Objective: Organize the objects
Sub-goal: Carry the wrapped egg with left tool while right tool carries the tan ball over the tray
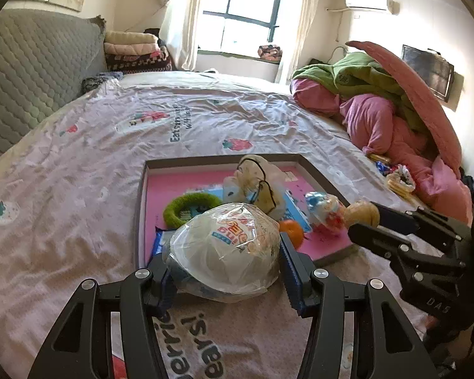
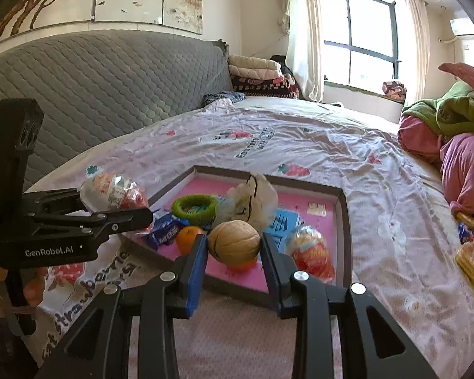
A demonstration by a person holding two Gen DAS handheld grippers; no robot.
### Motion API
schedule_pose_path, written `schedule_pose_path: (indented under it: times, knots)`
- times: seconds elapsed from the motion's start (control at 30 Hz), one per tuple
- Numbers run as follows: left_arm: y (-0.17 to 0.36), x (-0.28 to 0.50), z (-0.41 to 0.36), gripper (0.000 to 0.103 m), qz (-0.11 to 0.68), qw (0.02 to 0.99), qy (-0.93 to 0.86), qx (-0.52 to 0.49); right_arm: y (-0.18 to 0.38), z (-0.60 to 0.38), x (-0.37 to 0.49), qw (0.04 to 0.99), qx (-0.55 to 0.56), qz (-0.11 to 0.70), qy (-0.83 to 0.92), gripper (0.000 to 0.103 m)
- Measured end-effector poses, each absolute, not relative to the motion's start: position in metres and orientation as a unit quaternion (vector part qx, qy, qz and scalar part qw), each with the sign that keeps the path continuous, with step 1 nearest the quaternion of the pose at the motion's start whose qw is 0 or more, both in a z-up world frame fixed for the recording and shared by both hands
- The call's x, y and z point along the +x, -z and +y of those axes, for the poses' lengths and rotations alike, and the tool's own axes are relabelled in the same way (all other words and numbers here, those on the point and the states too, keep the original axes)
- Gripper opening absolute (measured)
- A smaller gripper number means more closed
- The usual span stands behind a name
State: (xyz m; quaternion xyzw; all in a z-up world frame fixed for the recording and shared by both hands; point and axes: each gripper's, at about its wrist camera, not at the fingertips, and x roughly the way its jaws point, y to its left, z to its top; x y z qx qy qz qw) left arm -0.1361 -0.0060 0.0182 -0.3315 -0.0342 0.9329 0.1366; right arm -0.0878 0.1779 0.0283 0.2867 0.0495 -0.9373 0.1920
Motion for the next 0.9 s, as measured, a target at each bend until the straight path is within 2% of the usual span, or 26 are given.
schedule_pose_path:
  times: [0.27, 0.9]
  knots:
    - [-0.018, -0.16, -0.011, 0.057, -0.036, 0.125, -0.933, -0.335, -0.03, 0.173, -0.11, 0.184, 0.279, 0.057, 0.941, 0.035]
    - [0.025, -0.209, -0.012, 0.057, -0.022, 0.094, -0.922, -0.374, 0.018, 0.189, -0.138, 0.159, 0.331, 0.042, 0.929, 0.035]
